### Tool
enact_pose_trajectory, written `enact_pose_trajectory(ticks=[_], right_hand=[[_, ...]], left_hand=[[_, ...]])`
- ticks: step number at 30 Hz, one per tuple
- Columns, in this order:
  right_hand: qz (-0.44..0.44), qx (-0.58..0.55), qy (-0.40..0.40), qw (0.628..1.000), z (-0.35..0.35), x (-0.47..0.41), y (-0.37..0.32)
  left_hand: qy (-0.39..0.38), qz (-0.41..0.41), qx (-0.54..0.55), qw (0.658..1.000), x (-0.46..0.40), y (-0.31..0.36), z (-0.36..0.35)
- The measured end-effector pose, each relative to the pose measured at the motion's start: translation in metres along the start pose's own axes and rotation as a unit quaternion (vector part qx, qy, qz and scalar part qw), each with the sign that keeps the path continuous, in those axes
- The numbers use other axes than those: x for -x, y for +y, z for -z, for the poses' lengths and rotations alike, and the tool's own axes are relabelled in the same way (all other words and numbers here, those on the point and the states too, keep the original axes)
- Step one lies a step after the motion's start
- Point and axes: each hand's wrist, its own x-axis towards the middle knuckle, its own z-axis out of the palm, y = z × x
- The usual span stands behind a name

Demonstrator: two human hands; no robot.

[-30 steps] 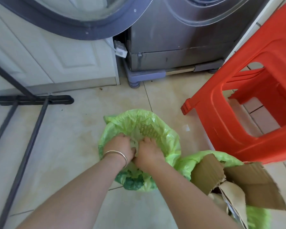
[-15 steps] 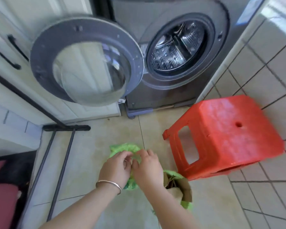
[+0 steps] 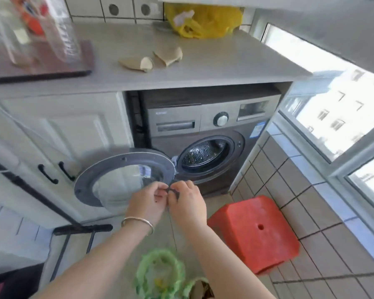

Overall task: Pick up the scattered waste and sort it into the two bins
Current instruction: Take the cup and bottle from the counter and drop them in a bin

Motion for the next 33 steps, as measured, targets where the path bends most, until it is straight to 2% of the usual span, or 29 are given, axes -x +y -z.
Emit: enact_pose_trajectory(ticks=[6, 12, 20, 23, 25, 30, 33], right_hand=[[0.012, -0.004, 0.044, 0.999, 0.015, -0.044, -0.060], [0.046, -0.006, 0.054, 0.997, 0.022, -0.086, -0.113], [0.132, 0.010, 0.046, 0.990, 0.037, -0.149, -0.187], [0.149, -0.005, 0.032, 0.988, 0.037, -0.177, -0.220], [0.158, -0.021, 0.023, 0.987, 0.033, -0.194, -0.243], [0.165, -0.089, 0.039, 0.981, 0.022, -0.240, -0.305], [0.134, -0.156, 0.059, 0.977, 0.012, -0.269, -0.337]], left_hand=[[-0.014, -0.080, -0.062, 0.995, -0.053, 0.029, 0.072], [-0.017, -0.111, -0.068, 0.991, -0.093, 0.037, 0.129], [0.068, -0.106, -0.054, 0.991, -0.141, 0.050, 0.200], [0.136, -0.115, -0.040, 0.983, -0.164, 0.048, 0.230], [0.215, -0.120, -0.032, 0.969, -0.179, 0.044, 0.252], [0.441, -0.120, 0.057, 0.888, -0.223, 0.029, 0.307], [0.525, -0.105, 0.068, 0.842, -0.257, 0.009, 0.332]])
